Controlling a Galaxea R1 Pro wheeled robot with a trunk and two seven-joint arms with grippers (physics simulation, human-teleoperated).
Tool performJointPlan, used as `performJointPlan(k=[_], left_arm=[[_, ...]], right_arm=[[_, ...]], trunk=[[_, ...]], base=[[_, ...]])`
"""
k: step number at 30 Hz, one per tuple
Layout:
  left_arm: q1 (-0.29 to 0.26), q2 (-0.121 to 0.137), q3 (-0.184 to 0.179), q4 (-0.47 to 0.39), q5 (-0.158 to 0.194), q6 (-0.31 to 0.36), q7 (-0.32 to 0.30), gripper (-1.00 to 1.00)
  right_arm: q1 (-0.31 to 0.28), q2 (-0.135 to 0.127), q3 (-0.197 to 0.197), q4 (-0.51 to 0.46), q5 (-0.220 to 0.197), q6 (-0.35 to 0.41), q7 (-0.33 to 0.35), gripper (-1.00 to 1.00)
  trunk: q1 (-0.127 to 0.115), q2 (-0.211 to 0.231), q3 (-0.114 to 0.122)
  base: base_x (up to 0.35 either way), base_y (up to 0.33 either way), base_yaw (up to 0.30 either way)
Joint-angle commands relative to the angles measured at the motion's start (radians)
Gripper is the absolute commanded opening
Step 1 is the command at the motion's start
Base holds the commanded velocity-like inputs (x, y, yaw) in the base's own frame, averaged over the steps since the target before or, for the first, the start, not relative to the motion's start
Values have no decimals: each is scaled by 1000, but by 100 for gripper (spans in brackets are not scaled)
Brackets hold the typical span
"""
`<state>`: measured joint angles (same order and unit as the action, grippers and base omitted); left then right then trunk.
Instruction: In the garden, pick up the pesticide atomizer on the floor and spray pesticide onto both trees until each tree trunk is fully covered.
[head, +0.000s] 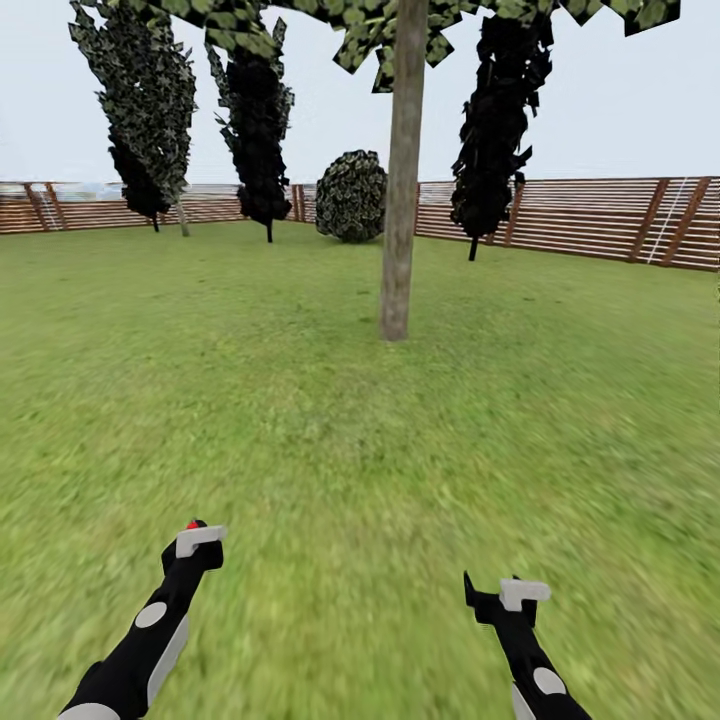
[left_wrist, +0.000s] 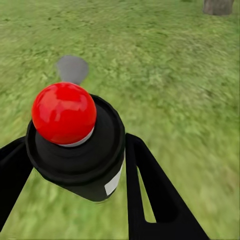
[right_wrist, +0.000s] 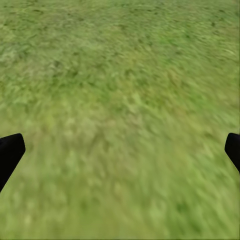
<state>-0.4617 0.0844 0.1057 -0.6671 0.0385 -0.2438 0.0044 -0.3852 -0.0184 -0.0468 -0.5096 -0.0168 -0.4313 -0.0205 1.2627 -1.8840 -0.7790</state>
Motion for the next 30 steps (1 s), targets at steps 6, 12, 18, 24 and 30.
performJointPlan(k=[6, 12, 18, 24, 30], left_arm=[[0, 0, 0, 0, 0, 1, 0, -100], [0, 0, 1, 1, 0, 1, 0, -100], [0, 1, 0, 2, 0, 1, 0, -100], [0, 0, 0, 1, 0, 1, 0, -100], [0, 0, 0, 1, 0, 1, 0, -100]], right_arm=[[0, 0, 0, 0, 0, 0, 0, 100], [0, 0, 1, 0, 1, 0, 1, 100], [0, 0, 1, 0, 1, -1, 1, 100], [0, 0, 1, 1, 1, -1, 1, 100], [0, 0, 1, 2, 1, -1, 1, 100]], trunk=[[0, 0, -8], [0, 0, -16], [0, 0, -19], [0, 0, -19], [0, 0, -19]], base=[[315, 97, -161], [315, 97, -209], [315, 97, -88], [315, 97, -2], [315, 97, 0]])
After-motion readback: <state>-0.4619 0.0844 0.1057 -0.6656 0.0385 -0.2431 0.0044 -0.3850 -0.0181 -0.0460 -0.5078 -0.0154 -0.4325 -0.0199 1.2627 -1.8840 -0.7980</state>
